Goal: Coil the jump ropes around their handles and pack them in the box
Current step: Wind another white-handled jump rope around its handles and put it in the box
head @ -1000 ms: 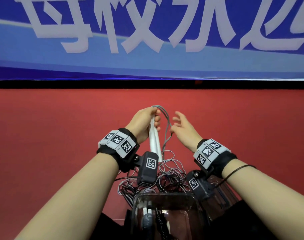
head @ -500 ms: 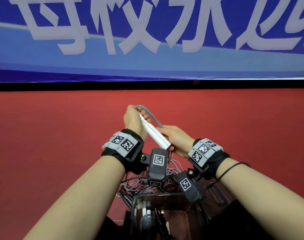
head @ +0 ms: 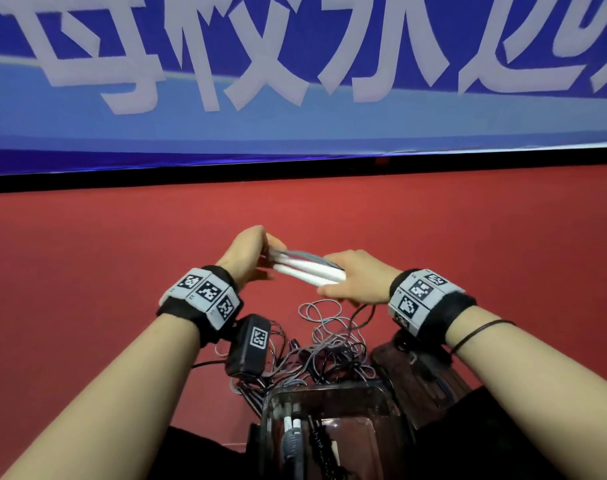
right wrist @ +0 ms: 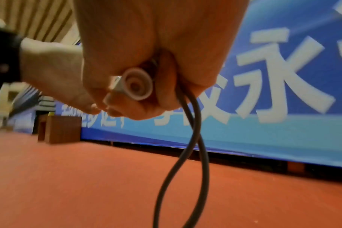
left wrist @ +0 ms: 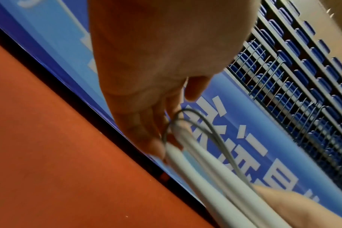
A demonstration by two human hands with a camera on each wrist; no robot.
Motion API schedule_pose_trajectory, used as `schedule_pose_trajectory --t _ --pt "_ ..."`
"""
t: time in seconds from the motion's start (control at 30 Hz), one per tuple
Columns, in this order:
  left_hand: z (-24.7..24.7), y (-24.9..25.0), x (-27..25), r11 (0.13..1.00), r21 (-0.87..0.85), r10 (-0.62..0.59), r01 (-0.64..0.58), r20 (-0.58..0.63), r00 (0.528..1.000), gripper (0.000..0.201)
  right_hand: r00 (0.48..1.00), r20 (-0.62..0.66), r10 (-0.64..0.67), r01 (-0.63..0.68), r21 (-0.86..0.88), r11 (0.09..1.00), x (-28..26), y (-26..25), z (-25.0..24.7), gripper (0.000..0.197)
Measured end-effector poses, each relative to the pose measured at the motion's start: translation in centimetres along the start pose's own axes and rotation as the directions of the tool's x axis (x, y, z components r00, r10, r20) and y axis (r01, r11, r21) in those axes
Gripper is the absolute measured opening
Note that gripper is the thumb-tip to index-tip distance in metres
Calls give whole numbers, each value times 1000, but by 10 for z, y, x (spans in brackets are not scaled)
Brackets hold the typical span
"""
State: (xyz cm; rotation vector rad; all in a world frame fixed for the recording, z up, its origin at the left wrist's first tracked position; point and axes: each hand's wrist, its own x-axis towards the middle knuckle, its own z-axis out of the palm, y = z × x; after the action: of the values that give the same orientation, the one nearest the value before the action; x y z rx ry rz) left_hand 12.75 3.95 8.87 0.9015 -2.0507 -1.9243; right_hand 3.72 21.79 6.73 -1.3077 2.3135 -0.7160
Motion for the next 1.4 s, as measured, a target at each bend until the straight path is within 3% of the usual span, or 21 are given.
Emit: schedule_pose_trajectory --t 0.1,0.2,0.3,0.43,0.57,0.67,0.73,0.83,0.97,1.03,1.13,1.3,1.4 --pt "-8 -12 -1 973 219 -107 78 125 986 44 996 65 -59 73 -250 965 -5 6 4 26" --pt "1 -24 -7 865 492 -230 99 214 949 54 988 136 -77 112 -274 955 -5 2 12 20" --pt "14 -32 -13 767 642 -260 18 285 922 59 982 174 -74 121 -272 955 -5 2 16 18" --pt "25 -30 -17 730 673 -204 -118 379 902 68 987 156 -48 73 -157 985 -8 7 9 25" --pt "30 -32 -18 695 697 -139 -176 371 918 82 987 156 -25 32 -45 998 -10 13 3 25" --pt "31 -28 -18 654 714 -3 -248 331 944 80 993 119 9 -37 239 970 -12 13 -6 39" --pt "30 -21 -17 693 659 81 -292 331 940 76 994 48 98 -109 482 869 -10 16 -14 59" --pt "29 -10 -16 776 558 165 -293 269 949 71 980 9 200 -137 761 634 -5 22 -22 59" --pt "31 0 -14 858 440 198 -265 193 961 53 980 18 200 -126 830 543 -1 22 -18 57" --pt "32 4 -14 925 299 188 -235 178 966 48 981 55 189 -147 841 521 1 19 -15 47" --pt "31 11 -16 980 84 160 -178 187 969 53 980 17 196 -140 758 637 2 14 -11 37" --pt "24 8 -12 980 108 150 -166 141 979 45 976 -59 212 -145 551 822 -1 12 -8 42" --pt "20 5 -5 959 186 218 -214 -2 976 49 982 -119 148 -117 232 966 -6 7 0 54"
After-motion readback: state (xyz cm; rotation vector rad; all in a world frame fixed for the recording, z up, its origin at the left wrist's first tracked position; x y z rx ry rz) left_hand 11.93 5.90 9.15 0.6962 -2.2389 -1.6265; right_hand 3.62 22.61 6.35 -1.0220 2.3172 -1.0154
